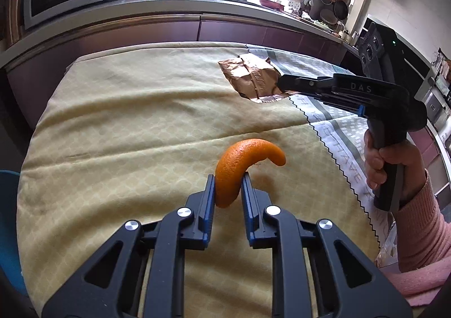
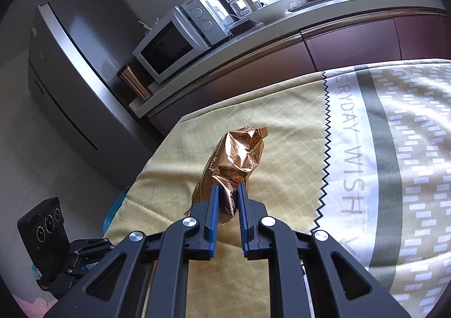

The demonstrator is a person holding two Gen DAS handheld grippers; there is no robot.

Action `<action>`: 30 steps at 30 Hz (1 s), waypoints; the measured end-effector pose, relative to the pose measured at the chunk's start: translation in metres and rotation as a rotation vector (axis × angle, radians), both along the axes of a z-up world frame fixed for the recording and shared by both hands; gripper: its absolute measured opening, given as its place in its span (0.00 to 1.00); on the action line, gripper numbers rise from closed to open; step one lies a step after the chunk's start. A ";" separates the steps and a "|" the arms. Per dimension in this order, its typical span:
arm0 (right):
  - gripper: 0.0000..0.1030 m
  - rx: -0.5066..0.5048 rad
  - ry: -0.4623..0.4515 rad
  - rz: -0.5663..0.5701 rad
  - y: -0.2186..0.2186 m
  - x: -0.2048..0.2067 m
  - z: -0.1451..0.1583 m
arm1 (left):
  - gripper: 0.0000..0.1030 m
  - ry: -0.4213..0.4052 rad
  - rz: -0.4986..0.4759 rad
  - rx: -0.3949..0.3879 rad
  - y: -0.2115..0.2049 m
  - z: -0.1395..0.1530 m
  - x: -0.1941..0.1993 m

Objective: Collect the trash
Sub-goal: 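Carry the orange peel and foil bag over the blue bin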

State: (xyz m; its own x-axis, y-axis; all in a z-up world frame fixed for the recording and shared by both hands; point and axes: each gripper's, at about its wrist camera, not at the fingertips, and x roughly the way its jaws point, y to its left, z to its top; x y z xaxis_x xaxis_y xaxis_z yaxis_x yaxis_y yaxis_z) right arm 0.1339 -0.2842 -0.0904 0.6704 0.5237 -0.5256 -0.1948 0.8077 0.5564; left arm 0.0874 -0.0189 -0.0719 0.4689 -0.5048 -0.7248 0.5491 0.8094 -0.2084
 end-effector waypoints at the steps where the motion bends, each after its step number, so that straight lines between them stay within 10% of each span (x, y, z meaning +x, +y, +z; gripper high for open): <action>1: 0.12 0.003 -0.004 0.005 0.002 -0.002 0.001 | 0.18 -0.001 0.008 -0.003 0.003 0.001 -0.001; 30: 0.12 0.069 -0.052 0.121 0.062 -0.034 0.011 | 0.18 -0.002 0.197 -0.043 0.075 0.011 -0.015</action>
